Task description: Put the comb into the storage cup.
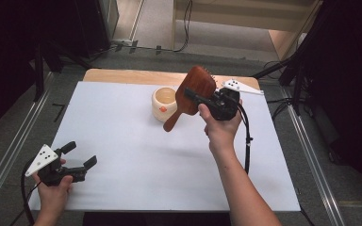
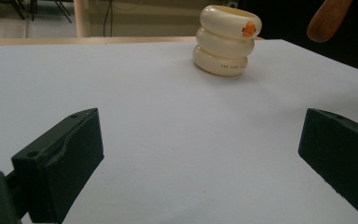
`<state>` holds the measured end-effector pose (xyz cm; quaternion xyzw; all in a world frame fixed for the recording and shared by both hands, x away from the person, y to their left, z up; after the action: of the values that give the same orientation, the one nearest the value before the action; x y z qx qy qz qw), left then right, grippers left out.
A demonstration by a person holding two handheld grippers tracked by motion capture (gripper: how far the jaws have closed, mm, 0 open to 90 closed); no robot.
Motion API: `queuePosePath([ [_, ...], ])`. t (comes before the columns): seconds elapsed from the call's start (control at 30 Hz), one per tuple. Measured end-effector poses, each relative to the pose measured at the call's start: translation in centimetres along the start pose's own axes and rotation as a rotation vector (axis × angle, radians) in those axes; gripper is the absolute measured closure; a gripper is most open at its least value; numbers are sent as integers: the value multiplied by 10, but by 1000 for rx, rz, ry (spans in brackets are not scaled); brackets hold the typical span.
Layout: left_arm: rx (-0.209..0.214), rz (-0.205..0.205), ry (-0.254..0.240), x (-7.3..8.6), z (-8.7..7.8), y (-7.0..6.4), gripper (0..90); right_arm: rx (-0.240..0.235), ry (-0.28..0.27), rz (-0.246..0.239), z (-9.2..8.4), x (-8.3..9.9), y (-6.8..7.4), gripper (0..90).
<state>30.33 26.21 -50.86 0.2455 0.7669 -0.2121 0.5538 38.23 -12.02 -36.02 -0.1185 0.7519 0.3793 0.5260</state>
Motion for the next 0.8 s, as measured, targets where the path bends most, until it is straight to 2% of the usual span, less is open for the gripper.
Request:
queuePosePath([
  [0.5, 6, -19, -11, 1, 0, 2, 1, 13, -18, -10, 11, -15, -2, 529],
  [0.8, 5, -10, -11, 1, -1, 1, 0, 27, -36, -13, 19, -28, -6, 529],
])
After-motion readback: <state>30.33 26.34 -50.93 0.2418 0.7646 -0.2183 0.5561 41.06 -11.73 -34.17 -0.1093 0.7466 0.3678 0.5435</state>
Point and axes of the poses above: each handheld gripper's, and its own axes: z roughly forward along the jaws, x roughly out of its underside, y roughly to its left, the point moved 7 cm from there along z, roughly forward along the jaws, and after that the axes turned 5 degrees about z, right-handed, at the moved point
